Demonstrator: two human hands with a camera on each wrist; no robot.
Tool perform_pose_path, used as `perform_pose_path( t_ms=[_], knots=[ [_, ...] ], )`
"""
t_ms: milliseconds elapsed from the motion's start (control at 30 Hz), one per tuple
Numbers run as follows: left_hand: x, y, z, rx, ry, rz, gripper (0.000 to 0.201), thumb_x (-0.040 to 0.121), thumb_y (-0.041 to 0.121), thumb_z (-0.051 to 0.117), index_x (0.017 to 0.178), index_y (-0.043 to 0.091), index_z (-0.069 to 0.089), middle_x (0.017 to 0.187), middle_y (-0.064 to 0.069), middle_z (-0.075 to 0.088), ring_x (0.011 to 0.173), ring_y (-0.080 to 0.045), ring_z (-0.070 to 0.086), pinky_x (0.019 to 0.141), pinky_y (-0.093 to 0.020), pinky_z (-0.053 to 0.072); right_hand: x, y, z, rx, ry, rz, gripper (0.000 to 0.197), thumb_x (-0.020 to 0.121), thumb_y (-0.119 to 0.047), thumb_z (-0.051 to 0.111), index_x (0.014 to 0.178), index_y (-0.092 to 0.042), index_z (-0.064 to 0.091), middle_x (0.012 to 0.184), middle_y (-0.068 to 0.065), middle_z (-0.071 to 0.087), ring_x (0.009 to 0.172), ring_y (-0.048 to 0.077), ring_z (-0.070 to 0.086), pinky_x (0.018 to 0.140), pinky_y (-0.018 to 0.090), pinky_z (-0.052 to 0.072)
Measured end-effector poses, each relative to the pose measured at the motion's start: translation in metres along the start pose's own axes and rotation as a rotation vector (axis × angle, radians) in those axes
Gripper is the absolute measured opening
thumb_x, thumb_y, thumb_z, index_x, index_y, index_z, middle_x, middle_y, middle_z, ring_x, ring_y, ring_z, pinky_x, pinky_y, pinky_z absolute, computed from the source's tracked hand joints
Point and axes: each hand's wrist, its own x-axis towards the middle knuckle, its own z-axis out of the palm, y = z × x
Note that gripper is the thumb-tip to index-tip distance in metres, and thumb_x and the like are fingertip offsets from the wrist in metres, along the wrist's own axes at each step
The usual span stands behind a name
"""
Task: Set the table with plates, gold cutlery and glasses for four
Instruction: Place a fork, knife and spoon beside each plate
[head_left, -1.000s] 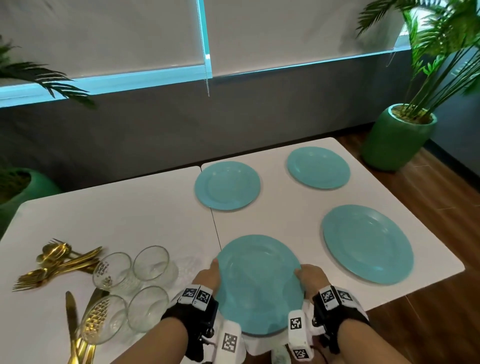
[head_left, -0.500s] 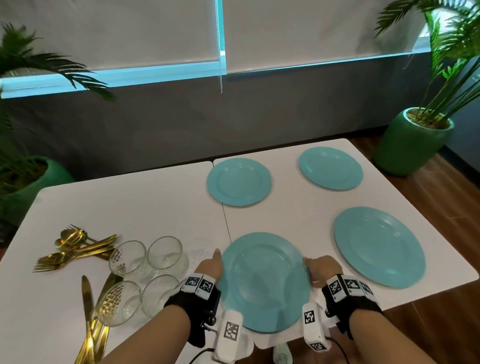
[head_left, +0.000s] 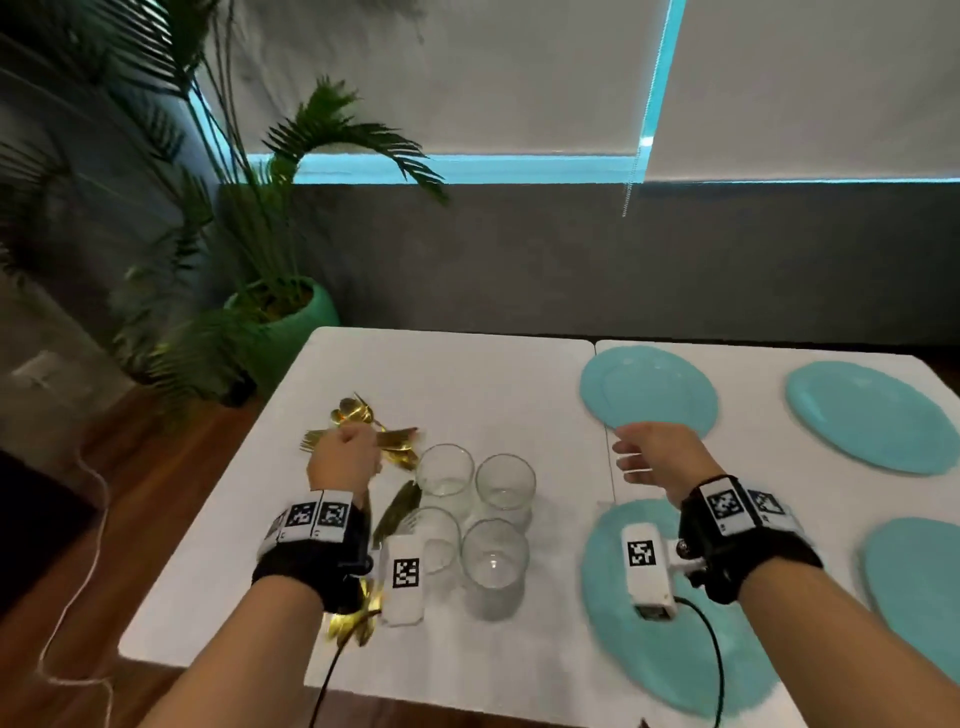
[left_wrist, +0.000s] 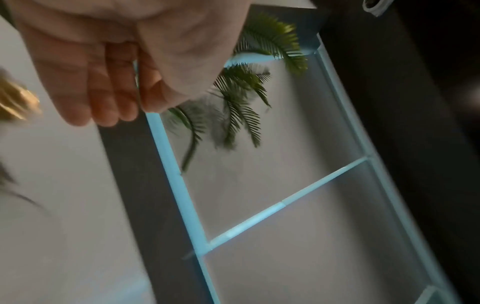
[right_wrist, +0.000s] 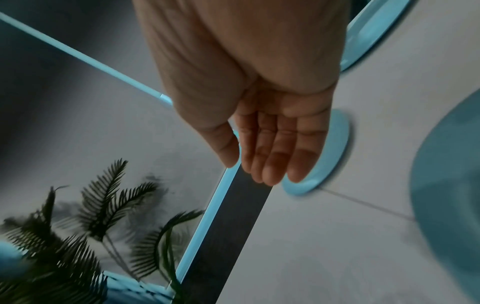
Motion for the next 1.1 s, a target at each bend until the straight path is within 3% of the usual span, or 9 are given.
perform_pose_path(
  t_ms=[133, 200, 400, 533, 667, 767, 867, 967, 1100],
  knots=[
    [0.024, -0.061, -0.041, 0.697, -0.06, -0.157, 0.035, 0.092, 0.019, 0.05, 0.122, 0.005, 0.061, 0.128, -0.016, 0.059, 0.119, -0.032, 0.055, 0.101, -0.034, 0.043, -0.002, -0.017, 0.05, -0.096, -0.061, -0.018, 0.018, 0.091, -0.006, 0.051, 0.074, -0.009, 0.055, 0.071, 0.005, 0.055, 0.055, 0.017, 0.049, 0.053, 0.026, 0.043],
    [0.019, -0.072, -0.046, 0.802, -0.102, -0.16, 0.03, 0.092, 0.019, 0.051, 0.116, 0.006, 0.063, 0.133, -0.014, 0.056, 0.124, -0.031, 0.051, 0.096, -0.029, 0.041, -0.002, -0.024, 0.069, -0.141, -0.086, -0.032, 0.017, 0.091, -0.006, 0.051, 0.075, -0.008, 0.056, 0.073, 0.005, 0.056, 0.056, 0.017, 0.05, 0.054, 0.026, 0.044],
    [0.041, -0.059, -0.028, 0.737, -0.116, -0.107, 0.027, 0.092, 0.025, 0.049, 0.073, 0.01, 0.058, 0.081, -0.008, 0.063, 0.095, -0.028, 0.057, 0.075, -0.026, 0.037, 0.002, -0.033, 0.098, -0.201, -0.093, -0.093, 0.013, 0.089, -0.011, 0.055, 0.077, -0.01, 0.061, 0.08, 0.007, 0.062, 0.061, 0.018, 0.056, 0.055, 0.027, 0.048],
    [0.065, -0.04, -0.01, 0.729, -0.135, -0.145, 0.056, 0.094, 0.046, 0.045, 0.126, 0.001, 0.054, 0.131, -0.019, 0.056, 0.121, -0.032, 0.052, 0.094, -0.033, 0.041, 0.005, -0.036, 0.101, -0.269, -0.083, -0.109, 0.013, 0.09, -0.012, 0.056, 0.079, -0.011, 0.062, 0.082, 0.007, 0.063, 0.064, 0.019, 0.056, 0.058, 0.027, 0.048],
    [0.099, -0.039, 0.009, 0.681, -0.146, -0.105, 0.052, 0.098, 0.03, 0.034, 0.148, 0.028, 0.022, 0.142, -0.018, 0.043, 0.124, -0.034, 0.049, 0.099, -0.036, 0.041, 0.016, -0.047, 0.092, -0.354, -0.057, -0.108, 0.014, 0.092, -0.012, 0.055, 0.081, -0.014, 0.062, 0.085, 0.006, 0.064, 0.065, 0.017, 0.056, 0.059, 0.026, 0.048],
    [0.121, -0.039, 0.018, 0.799, -0.221, -0.045, 0.067, 0.092, 0.022, 0.041, 0.15, 0.033, 0.01, 0.145, -0.017, 0.04, 0.124, -0.033, 0.049, 0.101, -0.041, 0.045, 0.027, -0.056, 0.085, -0.411, -0.044, -0.101, 0.014, 0.093, -0.014, 0.054, 0.082, -0.015, 0.062, 0.087, 0.006, 0.065, 0.068, 0.017, 0.057, 0.06, 0.025, 0.049],
    [0.132, -0.033, 0.028, 0.913, -0.25, -0.095, 0.058, 0.093, 0.033, 0.048, 0.146, 0.02, 0.029, 0.137, -0.017, 0.048, 0.12, -0.032, 0.052, 0.1, -0.037, 0.045, 0.037, -0.058, 0.081, -0.44, -0.042, -0.086, 0.013, 0.094, -0.016, 0.054, 0.084, -0.017, 0.062, 0.088, 0.005, 0.065, 0.069, 0.017, 0.058, 0.059, 0.024, 0.049],
    [0.141, -0.033, 0.032, 0.913, -0.266, -0.08, 0.062, 0.08, 0.063, 0.054, 0.106, 0.008, 0.065, 0.096, -0.011, 0.064, 0.093, -0.029, 0.062, 0.093, -0.036, 0.05, 0.043, -0.057, 0.08, -0.45, -0.052, -0.068, 0.012, 0.094, -0.016, 0.054, 0.086, -0.016, 0.063, 0.087, 0.005, 0.065, 0.068, 0.017, 0.058, 0.059, 0.024, 0.048],
    [0.148, -0.038, 0.033, 0.971, -0.274, -0.026, 0.038, 0.091, 0.034, 0.047, 0.123, 0.015, 0.054, 0.117, -0.01, 0.06, 0.107, -0.029, 0.059, 0.088, -0.032, 0.048, 0.05, -0.054, 0.08, -0.453, -0.056, -0.049, 0.011, 0.094, -0.014, 0.054, 0.091, -0.013, 0.064, 0.086, 0.006, 0.065, 0.067, 0.017, 0.057, 0.059, 0.024, 0.048]
  ],
)
